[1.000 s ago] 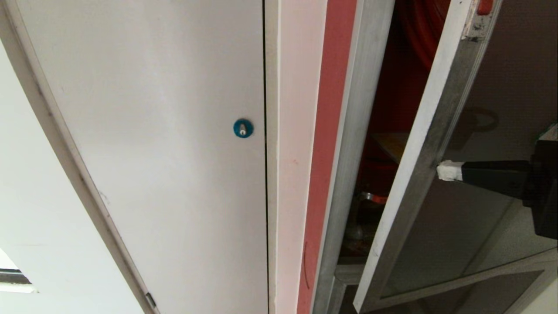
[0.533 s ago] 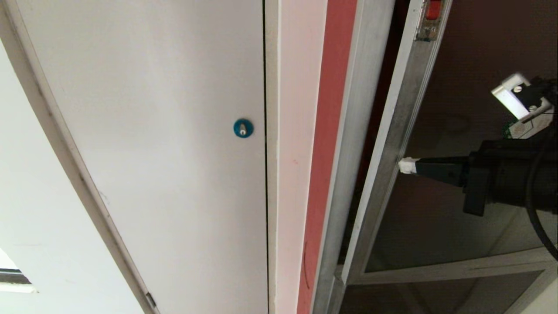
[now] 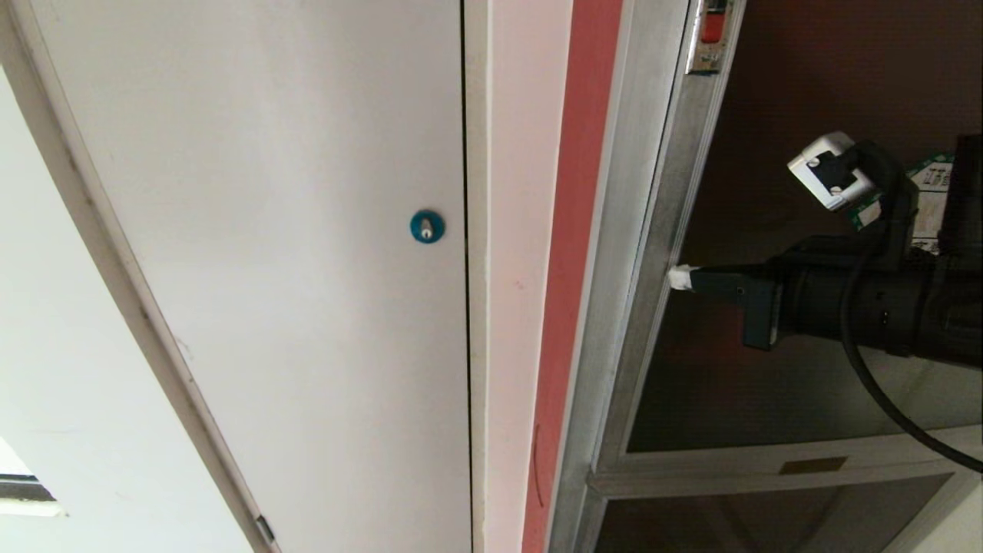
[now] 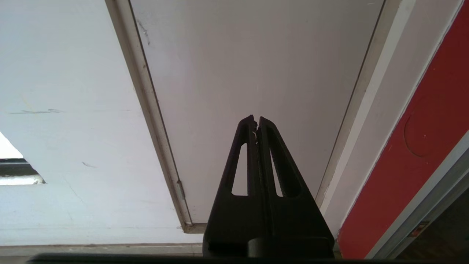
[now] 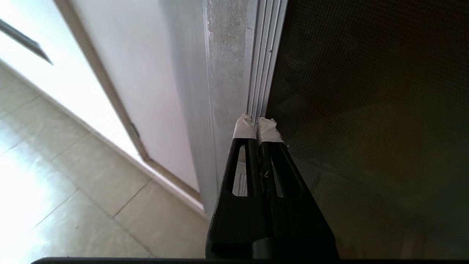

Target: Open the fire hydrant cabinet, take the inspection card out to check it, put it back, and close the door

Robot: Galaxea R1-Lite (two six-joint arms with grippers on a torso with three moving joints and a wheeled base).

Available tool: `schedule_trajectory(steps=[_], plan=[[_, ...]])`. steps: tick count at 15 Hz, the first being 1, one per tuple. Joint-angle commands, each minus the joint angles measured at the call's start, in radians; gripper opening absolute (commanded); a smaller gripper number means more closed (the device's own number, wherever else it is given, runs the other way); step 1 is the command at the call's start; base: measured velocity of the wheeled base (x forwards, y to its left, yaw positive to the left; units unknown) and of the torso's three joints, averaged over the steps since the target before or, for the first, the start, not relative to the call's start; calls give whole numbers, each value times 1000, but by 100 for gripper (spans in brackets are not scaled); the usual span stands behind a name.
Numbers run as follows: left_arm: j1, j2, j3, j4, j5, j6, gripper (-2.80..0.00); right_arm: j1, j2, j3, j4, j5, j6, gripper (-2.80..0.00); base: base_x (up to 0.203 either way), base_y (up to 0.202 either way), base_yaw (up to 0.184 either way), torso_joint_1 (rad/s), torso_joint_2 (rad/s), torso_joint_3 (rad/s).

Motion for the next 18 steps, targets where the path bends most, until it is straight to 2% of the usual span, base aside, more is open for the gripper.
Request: schedule_trajectory(steps=[1,4,9,14,16,18], plan=[[0,0,1,0,0,0,-280,3,34,-4,-23,-12,-1,-280,0,0,0,0,0,0],[0,0,1,0,0,0,-280,3,61,-27,-43,-46,-3,-280,0,0,0,0,0,0],[0,0,1,0,0,0,-280,6,29,-29,-41,-51,-2,-280,0,0,0,0,0,0],[0,0,0,0,0,0,-280,84,-134,-4,-35,-27,-1,-280,0,0,0,0,0,0],[0,0,1,0,0,0,-280,138,-183,-46,-29,-6,-1,-280,0,0,0,0,0,0],[0,0,1,0,0,0,-280,146,-204,-124,28,-3,-1,-280,0,0,0,0,0,0]])
